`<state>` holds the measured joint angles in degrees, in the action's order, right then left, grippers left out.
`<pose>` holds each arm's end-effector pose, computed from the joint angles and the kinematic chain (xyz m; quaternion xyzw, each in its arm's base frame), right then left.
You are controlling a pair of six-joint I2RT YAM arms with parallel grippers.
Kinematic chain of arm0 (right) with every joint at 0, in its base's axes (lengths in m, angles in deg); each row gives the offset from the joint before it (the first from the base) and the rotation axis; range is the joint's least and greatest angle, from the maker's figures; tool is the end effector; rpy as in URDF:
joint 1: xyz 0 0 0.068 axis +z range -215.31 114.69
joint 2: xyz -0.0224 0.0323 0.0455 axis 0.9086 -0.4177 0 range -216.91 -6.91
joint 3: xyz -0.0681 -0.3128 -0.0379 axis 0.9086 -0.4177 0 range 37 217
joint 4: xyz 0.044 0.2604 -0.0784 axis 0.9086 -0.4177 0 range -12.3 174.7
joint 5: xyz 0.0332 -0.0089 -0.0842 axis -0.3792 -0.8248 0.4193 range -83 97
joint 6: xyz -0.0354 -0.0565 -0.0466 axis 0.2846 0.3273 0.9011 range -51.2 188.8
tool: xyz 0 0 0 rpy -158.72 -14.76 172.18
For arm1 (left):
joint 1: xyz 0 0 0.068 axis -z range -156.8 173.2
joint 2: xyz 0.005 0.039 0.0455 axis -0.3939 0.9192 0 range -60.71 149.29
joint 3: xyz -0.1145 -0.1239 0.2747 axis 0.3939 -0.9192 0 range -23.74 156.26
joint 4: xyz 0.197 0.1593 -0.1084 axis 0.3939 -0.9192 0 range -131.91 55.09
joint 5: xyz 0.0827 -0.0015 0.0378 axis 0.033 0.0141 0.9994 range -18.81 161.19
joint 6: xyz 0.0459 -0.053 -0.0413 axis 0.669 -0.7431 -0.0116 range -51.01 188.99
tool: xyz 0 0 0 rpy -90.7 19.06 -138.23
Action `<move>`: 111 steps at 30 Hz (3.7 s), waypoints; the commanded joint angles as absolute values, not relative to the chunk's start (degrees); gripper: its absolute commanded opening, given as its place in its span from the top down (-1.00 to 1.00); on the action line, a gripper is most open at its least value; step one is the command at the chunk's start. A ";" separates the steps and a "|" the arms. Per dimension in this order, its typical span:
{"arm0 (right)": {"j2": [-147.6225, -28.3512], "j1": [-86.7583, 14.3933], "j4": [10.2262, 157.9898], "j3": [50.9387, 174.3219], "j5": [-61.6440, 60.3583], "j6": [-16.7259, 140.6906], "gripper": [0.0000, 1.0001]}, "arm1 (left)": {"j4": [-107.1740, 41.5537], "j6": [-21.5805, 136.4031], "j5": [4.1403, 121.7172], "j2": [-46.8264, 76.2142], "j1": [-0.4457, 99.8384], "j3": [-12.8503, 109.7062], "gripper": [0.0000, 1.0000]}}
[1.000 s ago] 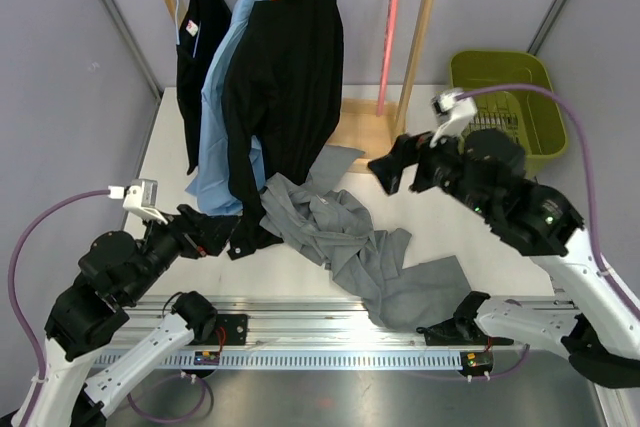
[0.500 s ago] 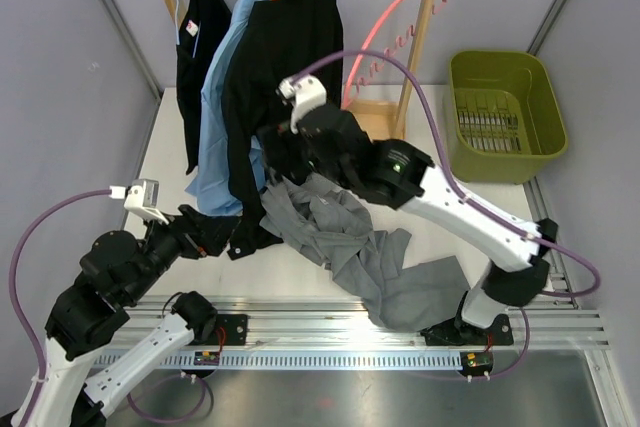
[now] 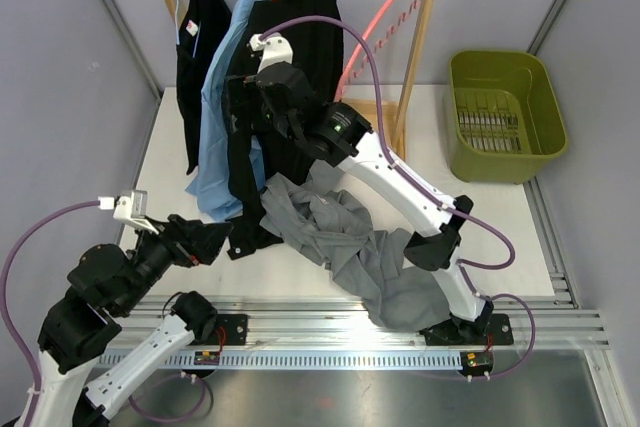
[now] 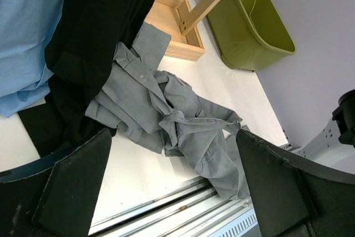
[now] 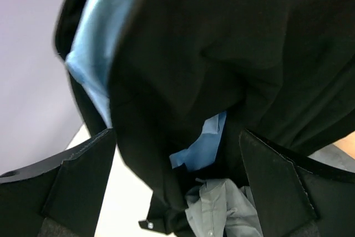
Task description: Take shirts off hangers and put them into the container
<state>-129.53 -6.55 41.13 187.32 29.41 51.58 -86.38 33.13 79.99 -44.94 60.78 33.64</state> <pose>0.2958 0.4357 0.5147 -0.1681 0.7734 0.2417 0.5614 0.0169 0.0006 0.3920 -0.0379 0.7636 -0.3367 0.5496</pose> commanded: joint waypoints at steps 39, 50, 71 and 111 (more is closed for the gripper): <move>-120.21 -4.58 61.78 171.48 38.75 45.85 -0.90 | -87.82 30.93 77.16 -51.13 60.90 27.50 -0.98; -105.09 -1.06 40.85 128.79 44.34 30.00 -0.99 | -87.65 31.37 77.17 -50.17 60.90 28.73 -0.98; -117.74 -4.92 57.98 101.17 32.13 8.78 -0.70 | -86.50 30.76 76.55 -47.44 60.90 28.64 -0.98; -86.78 -64.87 66.48 151.23 37.16 43.48 1.00 | -81.23 30.32 71.98 -41.90 60.90 28.20 -0.98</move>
<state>-84.88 -62.74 53.39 138.64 45.72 39.76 -83.29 29.72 73.21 -41.97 60.78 27.22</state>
